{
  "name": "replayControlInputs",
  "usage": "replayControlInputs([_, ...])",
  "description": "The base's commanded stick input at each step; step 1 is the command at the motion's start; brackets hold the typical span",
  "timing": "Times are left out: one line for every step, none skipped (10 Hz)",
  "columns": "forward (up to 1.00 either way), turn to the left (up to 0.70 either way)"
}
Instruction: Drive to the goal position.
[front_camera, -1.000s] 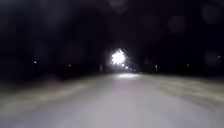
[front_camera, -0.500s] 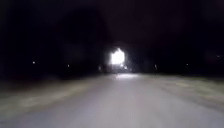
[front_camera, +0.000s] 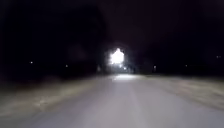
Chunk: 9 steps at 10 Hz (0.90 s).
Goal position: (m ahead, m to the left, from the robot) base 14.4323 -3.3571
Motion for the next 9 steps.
replayControlInputs([1.0, 0.0])
replayControlInputs([1.0, 0.0])
replayControlInputs([1.0, 0.0])
replayControlInputs([1.0, 0.0])
replayControlInputs([1.0, 0.0])
replayControlInputs([1.0, 0.0])
replayControlInputs([1.0, 0.0])
replayControlInputs([1.0, 0.0])
replayControlInputs([1.0, 0.0])
